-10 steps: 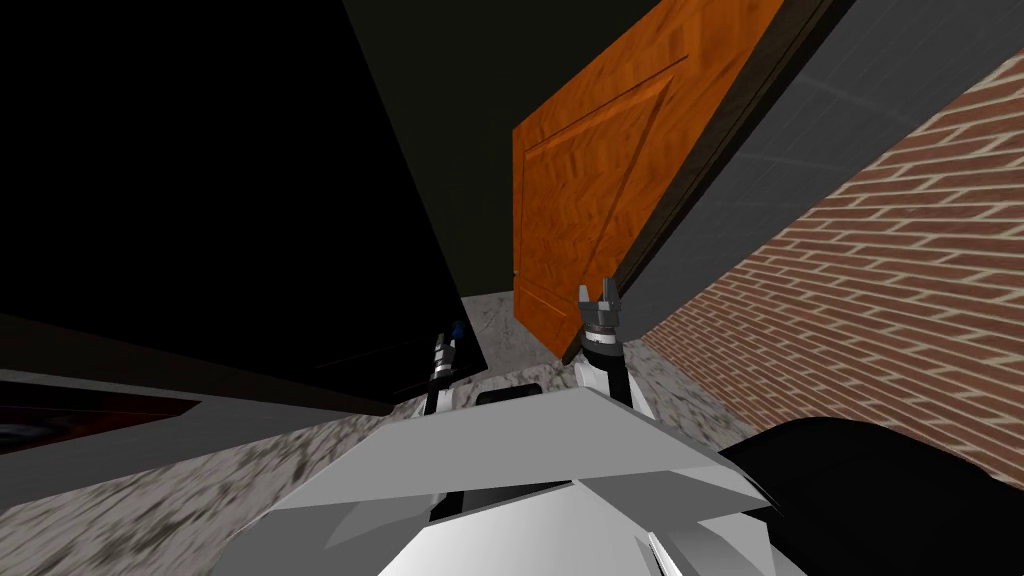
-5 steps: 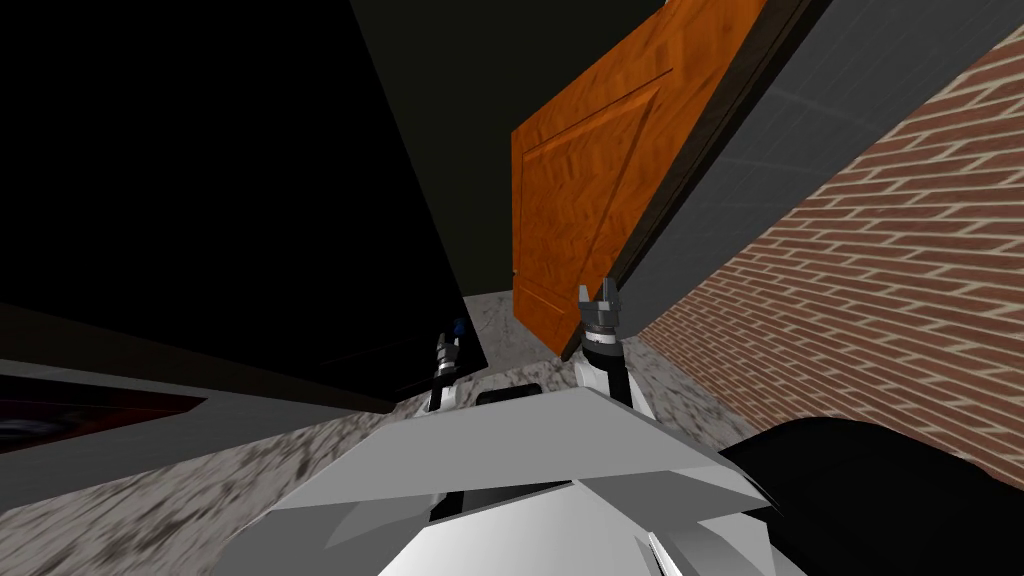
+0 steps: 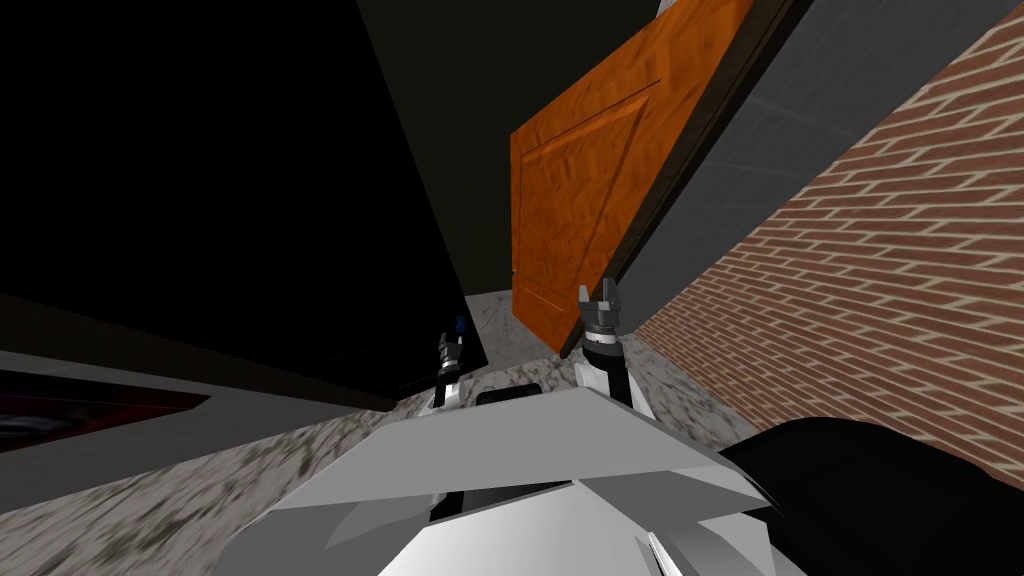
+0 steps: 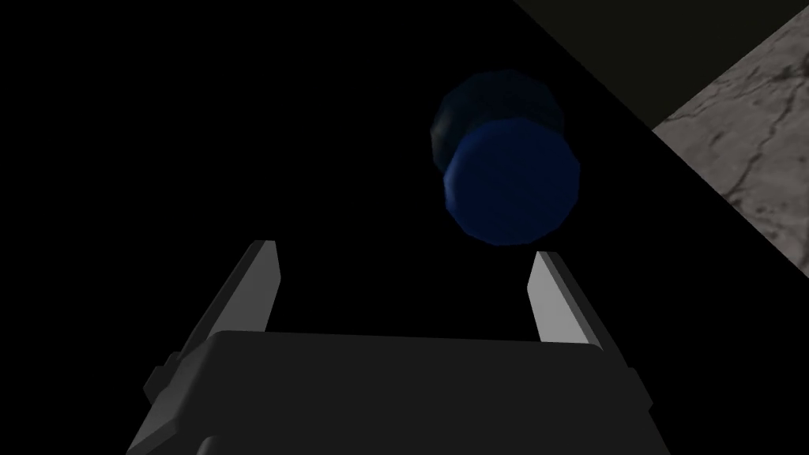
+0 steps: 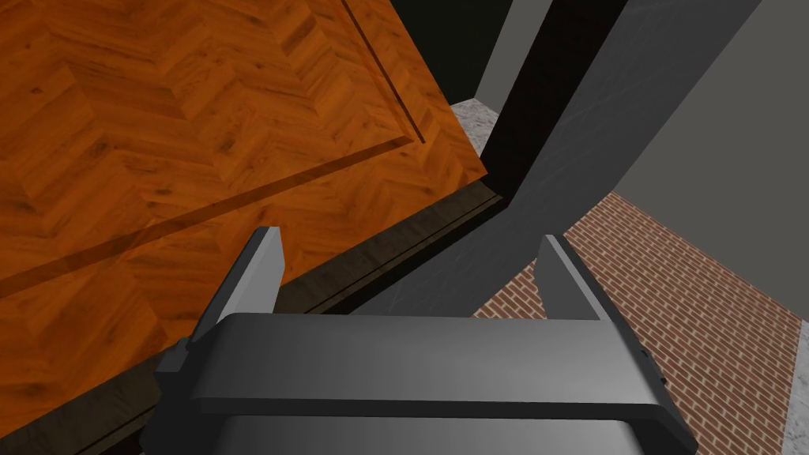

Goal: Push the door open

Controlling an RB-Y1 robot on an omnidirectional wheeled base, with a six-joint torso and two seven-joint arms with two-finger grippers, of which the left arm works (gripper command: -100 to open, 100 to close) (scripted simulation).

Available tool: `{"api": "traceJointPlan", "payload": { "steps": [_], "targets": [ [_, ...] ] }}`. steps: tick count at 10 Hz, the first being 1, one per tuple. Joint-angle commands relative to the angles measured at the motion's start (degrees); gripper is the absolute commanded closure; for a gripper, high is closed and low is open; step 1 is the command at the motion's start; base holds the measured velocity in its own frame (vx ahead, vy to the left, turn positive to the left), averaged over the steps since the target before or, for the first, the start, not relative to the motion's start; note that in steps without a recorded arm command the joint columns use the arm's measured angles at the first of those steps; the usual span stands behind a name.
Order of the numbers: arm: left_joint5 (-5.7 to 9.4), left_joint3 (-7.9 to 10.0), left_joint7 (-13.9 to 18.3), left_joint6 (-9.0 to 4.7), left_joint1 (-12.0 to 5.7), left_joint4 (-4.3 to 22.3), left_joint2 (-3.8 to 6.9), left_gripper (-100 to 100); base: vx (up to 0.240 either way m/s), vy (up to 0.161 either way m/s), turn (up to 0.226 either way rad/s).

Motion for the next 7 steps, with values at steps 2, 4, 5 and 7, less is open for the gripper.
{"api": "traceJointPlan", "payload": {
  "steps": [2, 4, 5, 7],
  "targets": [
    [2.36, -1.24, 3.9, -0.10, -0.74, 0.9, -0.24, -100, -0.058, 0.017, -0.027],
    [3.90, -2.04, 6.3, -0.14, -1.24, 1.4, -0.46, -100, -0.044, 0.010, -0.016],
    [5.38, -2.81, 8.6, -0.17, -1.71, 1.9, -0.71, -100, -0.043, 0.024, -0.026],
    [6.85, -3.58, 11.0, -0.21, -2.18, 2.4, -0.96, -100, -0.054, 0.019, -0.022]
  ]
}}
